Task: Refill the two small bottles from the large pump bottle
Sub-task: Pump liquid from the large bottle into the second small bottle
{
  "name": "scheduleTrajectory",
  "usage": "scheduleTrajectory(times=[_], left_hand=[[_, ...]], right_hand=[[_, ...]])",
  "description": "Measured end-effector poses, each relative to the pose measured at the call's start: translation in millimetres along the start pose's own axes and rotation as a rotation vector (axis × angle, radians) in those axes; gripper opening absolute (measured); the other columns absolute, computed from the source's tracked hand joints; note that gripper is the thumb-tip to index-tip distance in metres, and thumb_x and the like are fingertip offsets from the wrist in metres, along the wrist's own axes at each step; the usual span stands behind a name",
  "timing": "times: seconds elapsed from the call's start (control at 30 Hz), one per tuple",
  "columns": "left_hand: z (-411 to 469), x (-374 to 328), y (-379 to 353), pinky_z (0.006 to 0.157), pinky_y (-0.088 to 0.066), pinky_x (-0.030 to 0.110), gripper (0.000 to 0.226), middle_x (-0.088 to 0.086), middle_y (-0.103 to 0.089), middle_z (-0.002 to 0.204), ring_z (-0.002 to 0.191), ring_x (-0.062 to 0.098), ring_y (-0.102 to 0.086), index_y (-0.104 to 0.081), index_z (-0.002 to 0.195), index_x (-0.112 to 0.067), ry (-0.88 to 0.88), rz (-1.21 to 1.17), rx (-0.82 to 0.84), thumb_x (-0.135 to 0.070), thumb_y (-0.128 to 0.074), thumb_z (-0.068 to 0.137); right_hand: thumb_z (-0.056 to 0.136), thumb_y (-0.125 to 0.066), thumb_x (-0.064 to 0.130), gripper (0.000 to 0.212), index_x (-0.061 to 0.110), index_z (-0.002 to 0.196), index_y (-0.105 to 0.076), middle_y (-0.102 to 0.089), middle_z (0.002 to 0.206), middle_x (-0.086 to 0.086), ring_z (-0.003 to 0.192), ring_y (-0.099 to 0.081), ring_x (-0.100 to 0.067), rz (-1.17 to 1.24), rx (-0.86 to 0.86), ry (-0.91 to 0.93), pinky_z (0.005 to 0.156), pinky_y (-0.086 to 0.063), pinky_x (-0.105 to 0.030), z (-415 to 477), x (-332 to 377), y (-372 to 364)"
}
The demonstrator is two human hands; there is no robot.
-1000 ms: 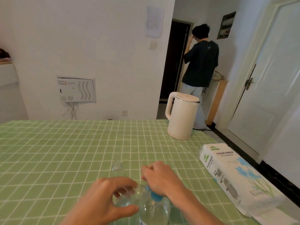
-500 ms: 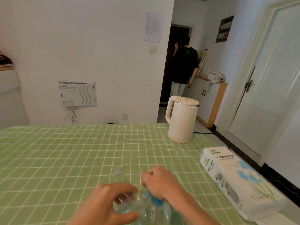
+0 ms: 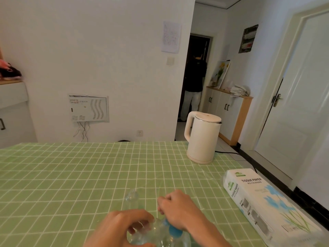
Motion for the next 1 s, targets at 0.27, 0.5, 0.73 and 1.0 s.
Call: scheduleTrajectory(times=[0.27, 0.5, 0.73, 1.0], left_hand=[[-1.3, -1.3, -1.1, 0.088, -0.054, 0.008, 0.048, -0.028, -0.076, 0.103, 0.100, -0.015, -0.068, -0.072, 0.118, -0.047, 0.021, 0.026, -0.022, -0.071, -0.075, 0.077], [-1.1, 1.9, -1.4, 0.087, -0.055, 0.011, 0.046, -0.039, -0.072, 0.104, 0.098, -0.012, -0.070, -0.075, 0.116, -0.044, 0.016, 0.013, -0.029, -0.068, -0.078, 0.077], [-1.3, 0.9, -1.9, 0.087, -0.053, 0.008, 0.049, -0.037, -0.073, 0.097, 0.098, -0.016, -0.067, -0.075, 0.118, -0.046, 0.004, 0.032, -0.036, -0.070, -0.078, 0.076], [0.2, 0.5, -2.7, 0.090, -0.054, 0.010, 0.047, -0.031, -0.075, 0.101, 0.101, -0.013, -0.069, -0.073, 0.118, -0.045, -0.003, 0.001, -0.004, -0.062, -0.085, 0.077]], right_hand=[[0.104, -0.050, 0.037, 0.044, 0.022, 0.062, -0.050, -0.049, 0.060, 0.002, 0.048, -0.035, -0.014, -0.027, -0.016, 0.047, 0.059, -0.036, -0.031, -1.2, 1.3, 2.8], [0.104, -0.050, 0.035, 0.037, 0.019, 0.073, -0.064, -0.057, 0.067, -0.001, 0.055, -0.042, -0.017, 0.017, -0.030, 0.074, 0.061, -0.038, -0.032, -2.6, 2.0, 2.2], [0.103, -0.050, 0.036, 0.036, 0.019, 0.074, -0.065, -0.059, 0.069, -0.003, 0.058, -0.043, -0.019, 0.003, -0.044, 0.062, 0.064, -0.039, -0.033, -3.0, -0.4, -0.8], [0.105, -0.049, 0.038, 0.046, 0.009, 0.072, -0.062, -0.051, 0.064, -0.001, 0.060, -0.043, -0.019, -0.012, -0.043, 0.069, 0.064, -0.039, -0.034, 0.5, 0.9, 0.9]])
Point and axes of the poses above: each hand's wrist, its own z-axis towards the middle knuckle, its own y-axis out of the back of the hand, x = y × z, the point moved 4 cm from there along z, towards the middle knuckle
